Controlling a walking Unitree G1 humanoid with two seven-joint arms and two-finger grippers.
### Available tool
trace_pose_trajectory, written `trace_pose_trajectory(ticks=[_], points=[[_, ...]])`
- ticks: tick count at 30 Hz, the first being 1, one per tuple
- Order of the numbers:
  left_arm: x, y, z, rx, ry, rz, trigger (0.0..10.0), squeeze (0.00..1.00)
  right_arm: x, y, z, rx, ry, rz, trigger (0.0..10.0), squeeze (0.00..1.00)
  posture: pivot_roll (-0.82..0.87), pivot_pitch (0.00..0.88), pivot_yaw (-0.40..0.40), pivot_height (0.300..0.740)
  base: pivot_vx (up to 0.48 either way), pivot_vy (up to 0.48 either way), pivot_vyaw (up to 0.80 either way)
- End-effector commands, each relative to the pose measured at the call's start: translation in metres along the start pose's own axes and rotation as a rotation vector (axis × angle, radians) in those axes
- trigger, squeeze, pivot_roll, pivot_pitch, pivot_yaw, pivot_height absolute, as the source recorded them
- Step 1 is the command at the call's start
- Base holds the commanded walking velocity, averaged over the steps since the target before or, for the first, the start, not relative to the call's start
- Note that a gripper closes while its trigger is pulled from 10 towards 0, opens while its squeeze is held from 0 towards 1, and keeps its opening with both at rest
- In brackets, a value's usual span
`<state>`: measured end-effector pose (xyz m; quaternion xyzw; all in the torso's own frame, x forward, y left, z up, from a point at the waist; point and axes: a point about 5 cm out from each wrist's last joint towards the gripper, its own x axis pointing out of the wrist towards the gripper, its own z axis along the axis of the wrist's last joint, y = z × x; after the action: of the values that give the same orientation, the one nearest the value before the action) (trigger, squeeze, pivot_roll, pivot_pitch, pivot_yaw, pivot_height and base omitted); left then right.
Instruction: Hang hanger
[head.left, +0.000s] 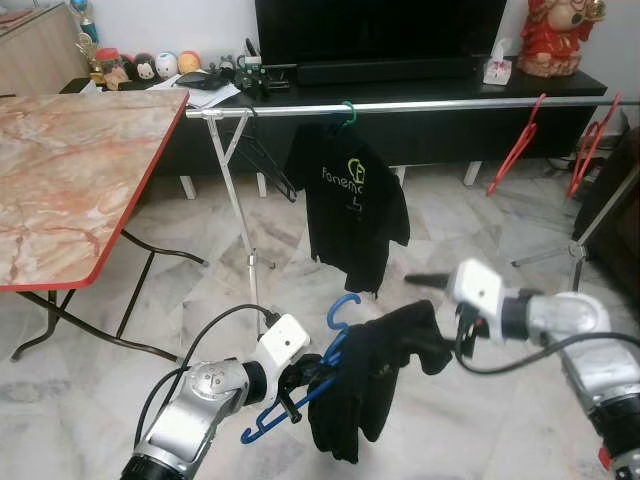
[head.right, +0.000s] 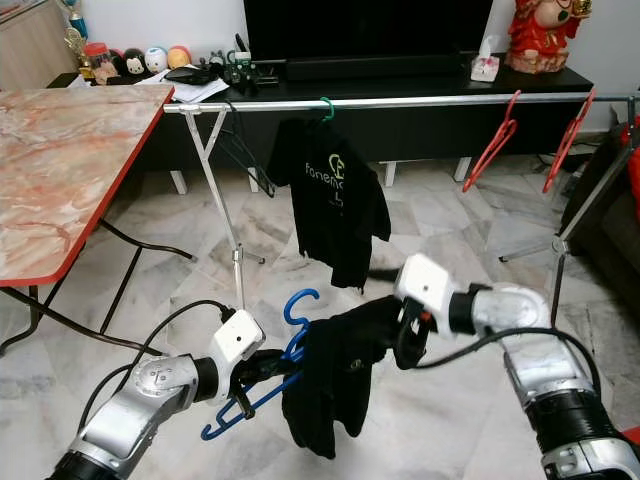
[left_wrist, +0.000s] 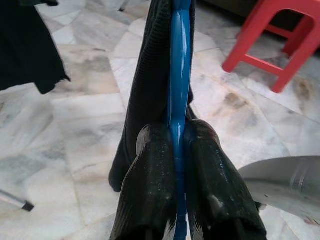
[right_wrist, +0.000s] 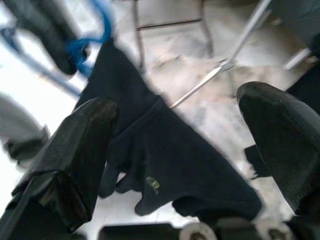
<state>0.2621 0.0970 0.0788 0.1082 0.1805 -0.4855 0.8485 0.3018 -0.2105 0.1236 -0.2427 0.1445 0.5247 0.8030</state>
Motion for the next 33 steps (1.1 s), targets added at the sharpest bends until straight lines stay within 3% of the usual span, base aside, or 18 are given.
trace_pose_trajectory(ticks=[1, 4, 6, 17, 21, 33], points=[[-0.002, -0.002, 0.013, 0.037, -0.05, -0.044, 10.0, 0.0, -0.002, -0.006, 0.004, -0.044, 0.014, 0.014, 10.0, 0.0, -0.17, 0.0, 0.032, 0.74, 0.0, 0.0, 0.0], [-0.005, -0.003, 0.012, 0.052, -0.039, -0.081, 10.0, 0.0, -0.002, -0.007, 0.007, -0.043, 0.002, 0.039, 10.0, 0.0, -0.17, 0.0, 0.031, 0.74, 0.0, 0.0, 0.0], [-0.008, -0.006, 0.013, 0.075, -0.02, -0.145, 10.0, 0.0, -0.002, -0.004, 0.01, -0.08, 0.007, 0.125, 10.0, 0.0, -0.16, 0.0, 0.028, 0.74, 0.0, 0.0, 0.0], [-0.011, -0.01, 0.014, 0.092, -0.01, -0.203, 10.0, 0.0, 0.0, -0.01, 0.019, -0.116, -0.041, 0.17, 10.0, 0.0, -0.16, 0.0, 0.026, 0.74, 0.0, 0.0, 0.0], [-0.012, -0.012, 0.014, 0.109, -0.001, -0.233, 10.0, 0.0, -0.005, -0.008, 0.018, -0.138, -0.007, 0.281, 10.0, 0.0, -0.16, 0.0, 0.022, 0.74, 0.0, 0.0, 0.0], [-0.011, -0.014, 0.018, 0.139, 0.004, -0.271, 10.0, 0.0, 0.013, 0.0, 0.013, -0.171, 0.03, 0.413, 10.0, 0.0, -0.15, 0.0, 0.015, 0.74, 0.0, 0.0, 0.0]])
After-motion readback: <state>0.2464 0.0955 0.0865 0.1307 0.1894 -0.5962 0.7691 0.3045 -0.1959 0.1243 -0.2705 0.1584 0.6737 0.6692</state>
